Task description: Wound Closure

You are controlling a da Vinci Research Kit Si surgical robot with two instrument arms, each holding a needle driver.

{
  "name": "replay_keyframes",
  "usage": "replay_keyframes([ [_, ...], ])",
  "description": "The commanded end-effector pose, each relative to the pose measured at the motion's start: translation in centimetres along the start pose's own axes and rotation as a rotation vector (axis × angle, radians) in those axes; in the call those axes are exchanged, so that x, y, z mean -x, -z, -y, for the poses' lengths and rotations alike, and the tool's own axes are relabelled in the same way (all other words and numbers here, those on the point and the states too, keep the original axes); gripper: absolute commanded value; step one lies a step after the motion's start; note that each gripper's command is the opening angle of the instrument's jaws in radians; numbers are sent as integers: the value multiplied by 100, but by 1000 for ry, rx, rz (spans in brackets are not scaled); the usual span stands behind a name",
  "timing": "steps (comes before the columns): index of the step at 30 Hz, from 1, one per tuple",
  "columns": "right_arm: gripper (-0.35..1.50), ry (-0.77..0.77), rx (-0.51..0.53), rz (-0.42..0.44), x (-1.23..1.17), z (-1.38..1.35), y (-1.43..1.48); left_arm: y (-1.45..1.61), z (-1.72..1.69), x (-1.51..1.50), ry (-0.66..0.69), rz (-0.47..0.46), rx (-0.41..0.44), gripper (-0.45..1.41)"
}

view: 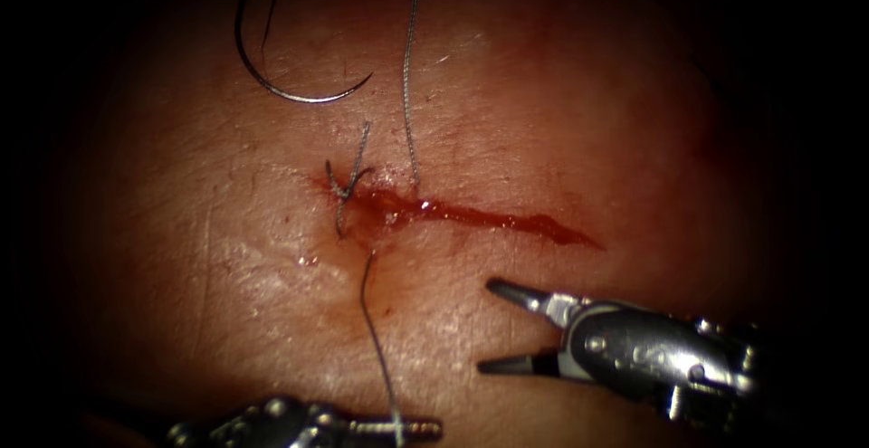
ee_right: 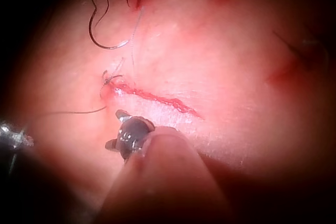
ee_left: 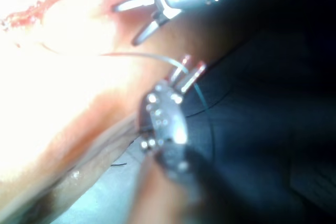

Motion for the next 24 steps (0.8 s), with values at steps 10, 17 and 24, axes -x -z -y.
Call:
replay_keyframes([
  [10, 133, -4, -2, -8, -4, 2, -8, 6, -14, 8, -39, 12, 20, -36],
  [17, 119, -6, 12, -30, -8, 0, -7, 18, -9, 3, -85, -3, 43, -45],
  [24, 98, 28, 94, -148, -47, -33, -29, 48, 16, -22, -70, 26, 19, -45],
])
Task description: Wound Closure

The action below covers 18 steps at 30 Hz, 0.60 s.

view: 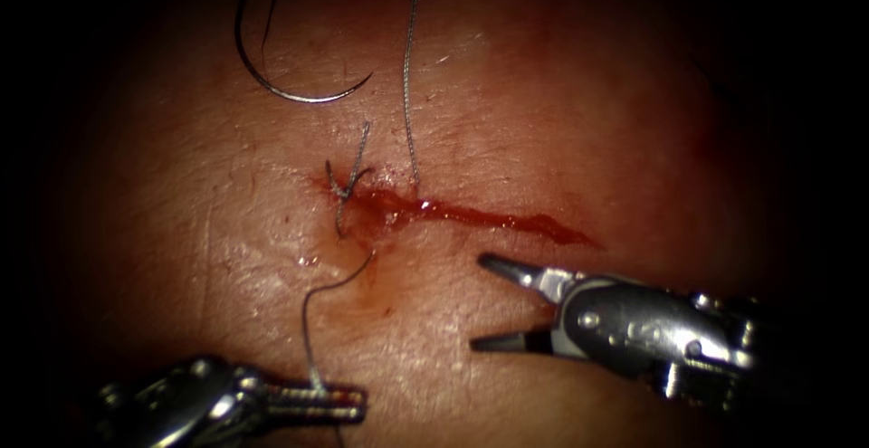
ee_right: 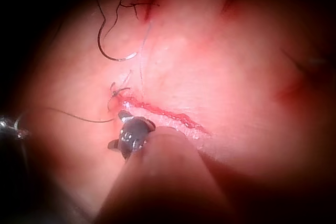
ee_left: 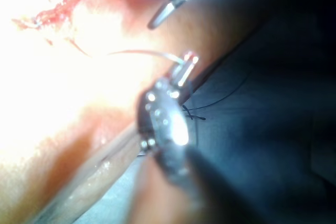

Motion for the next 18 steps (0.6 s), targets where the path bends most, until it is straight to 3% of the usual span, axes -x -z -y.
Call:
replay_keyframes([
  [1, 93, 0, 11, -20, -8, -3, -24, 4, 3, 8, 6, 15, -2, -45],
  [5, 88, 3, 11, -29, -16, -16, -69, 15, 17, 1, 35, 81, -11, -45],
  [7, 83, 22, 7, -48, -14, -33, -107, 23, 21, -1, 47, 161, -19, -45],
  [11, 77, 38, -2, -61, -4, -54, -151, 35, 19, -6, 61, 296, -10, -45],
  [18, 74, 64, -22, -35, 19, -51, -182, 56, 20, -27, 10, 511, -2, -45],
])
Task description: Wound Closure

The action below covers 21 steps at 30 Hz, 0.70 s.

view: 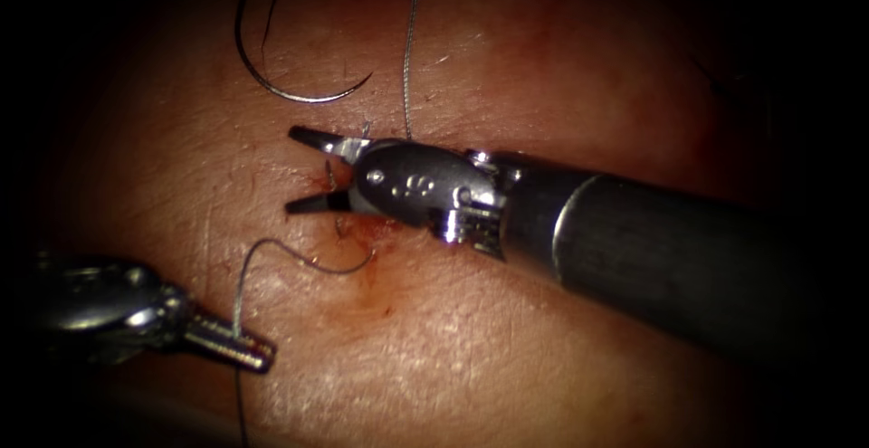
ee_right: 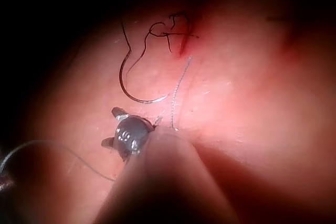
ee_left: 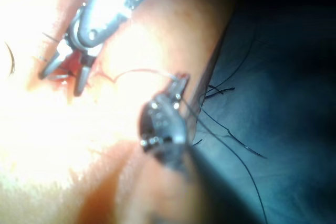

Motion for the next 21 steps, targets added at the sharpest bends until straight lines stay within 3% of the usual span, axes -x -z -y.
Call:
replay_keyframes([
  [1, 74, 0, -13, -5, 5, 10, -13, 0, 2, 5, -13, 22, -3, -45],
  [7, 69, -12, -85, -34, -2, 19, -25, 23, 26, -32, -101, 120, -61, -45],
  [9, 66, -18, -149, -33, -4, 24, -30, 25, 41, -40, -133, 201, -94, -45],
  [21, 51, -31, -446, -164, 20, 66, -15, 38, 115, -46, -252, 576, -176, -45],
])
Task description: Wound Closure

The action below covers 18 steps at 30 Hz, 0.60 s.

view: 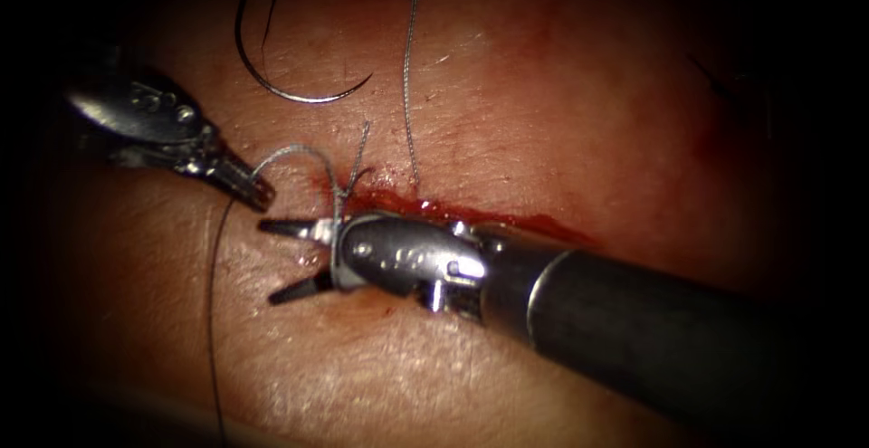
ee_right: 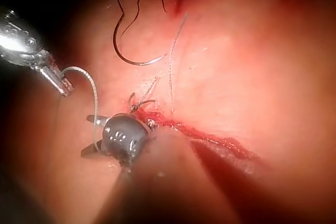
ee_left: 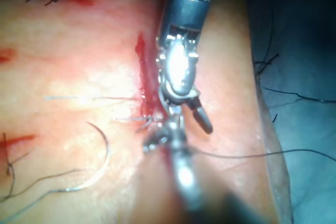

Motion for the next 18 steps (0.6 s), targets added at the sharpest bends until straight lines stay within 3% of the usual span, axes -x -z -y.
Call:
replay_keyframes([
  [1, 51, 1, -17, -15, 7, 5, -9, -9, 3, 5, -2, 17, 2, -45],
  [7, 49, -11, -55, -81, 3, 12, -11, -21, 37, 0, -37, 76, -27, -45],
  [12, 47, -18, -52, -155, -11, 19, 0, -68, 60, -5, -57, 79, -45, -45],
  [15, 47, -33, 4, -220, -16, 18, 17, -92, 71, -4, -69, 38, -58, -45],
  [18, 47, -50, 82, -261, -12, 17, 31, -94, 70, 1, -77, 8, -60, -45],
])
